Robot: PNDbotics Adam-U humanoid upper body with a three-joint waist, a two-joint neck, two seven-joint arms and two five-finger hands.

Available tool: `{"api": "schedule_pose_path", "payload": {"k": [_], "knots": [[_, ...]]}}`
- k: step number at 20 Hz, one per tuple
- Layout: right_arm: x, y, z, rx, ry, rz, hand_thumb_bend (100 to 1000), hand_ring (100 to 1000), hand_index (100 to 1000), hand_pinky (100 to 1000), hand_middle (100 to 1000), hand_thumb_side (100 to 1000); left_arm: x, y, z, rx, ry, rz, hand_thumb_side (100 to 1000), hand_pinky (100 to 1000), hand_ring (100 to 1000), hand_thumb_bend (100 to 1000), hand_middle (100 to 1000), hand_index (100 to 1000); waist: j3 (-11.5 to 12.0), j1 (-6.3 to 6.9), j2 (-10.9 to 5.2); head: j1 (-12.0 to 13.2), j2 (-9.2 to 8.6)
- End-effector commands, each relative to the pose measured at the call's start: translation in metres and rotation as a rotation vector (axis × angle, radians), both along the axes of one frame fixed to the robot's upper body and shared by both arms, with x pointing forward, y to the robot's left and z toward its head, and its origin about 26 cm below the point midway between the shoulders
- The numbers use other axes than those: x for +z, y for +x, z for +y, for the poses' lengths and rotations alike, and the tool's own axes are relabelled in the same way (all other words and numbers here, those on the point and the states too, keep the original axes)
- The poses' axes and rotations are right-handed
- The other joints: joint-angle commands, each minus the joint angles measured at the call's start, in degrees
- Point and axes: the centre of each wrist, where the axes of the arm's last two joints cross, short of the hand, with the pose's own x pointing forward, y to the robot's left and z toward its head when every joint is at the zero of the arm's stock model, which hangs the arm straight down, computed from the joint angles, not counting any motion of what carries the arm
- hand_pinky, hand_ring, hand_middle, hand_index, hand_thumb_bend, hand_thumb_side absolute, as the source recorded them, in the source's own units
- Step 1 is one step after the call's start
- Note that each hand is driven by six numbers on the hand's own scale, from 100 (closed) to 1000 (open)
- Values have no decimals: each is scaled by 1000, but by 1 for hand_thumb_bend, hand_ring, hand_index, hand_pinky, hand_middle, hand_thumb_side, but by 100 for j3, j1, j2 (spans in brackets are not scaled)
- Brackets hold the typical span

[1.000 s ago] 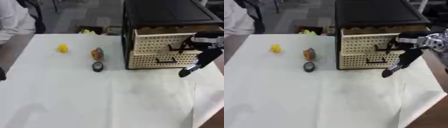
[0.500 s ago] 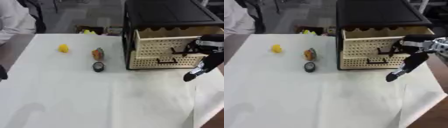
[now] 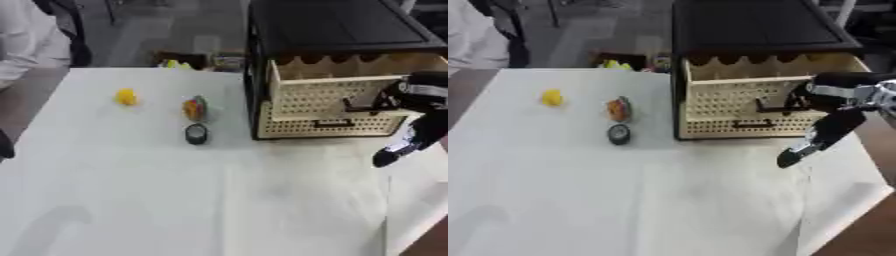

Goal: Pick up objects from table and place into drawer.

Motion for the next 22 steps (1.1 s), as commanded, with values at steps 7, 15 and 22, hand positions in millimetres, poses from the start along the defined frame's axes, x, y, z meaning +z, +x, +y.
{"api": "schedule_pose_path", "payload": {"k": [7,15,22], "knots": [[14,-11,-4,0,-17,-34,1000,100,728,100,100,608,7,-2,4,13,24,-15,980,398,492,100,507,713,-10,-21,-96,3,-66],[8,-14,-7,-11,-8,-16,1000,100,727,100,100,607,7,-2,5,17,24,-13,980,398,492,100,507,713,-18,-21,-94,6,-68],[5,-15,-11,-25,0,-12,1000,100,725,100,100,602,7,-2,5,21,22,-15,978,398,492,100,507,714,-27,-14,-102,13,-69]]}}
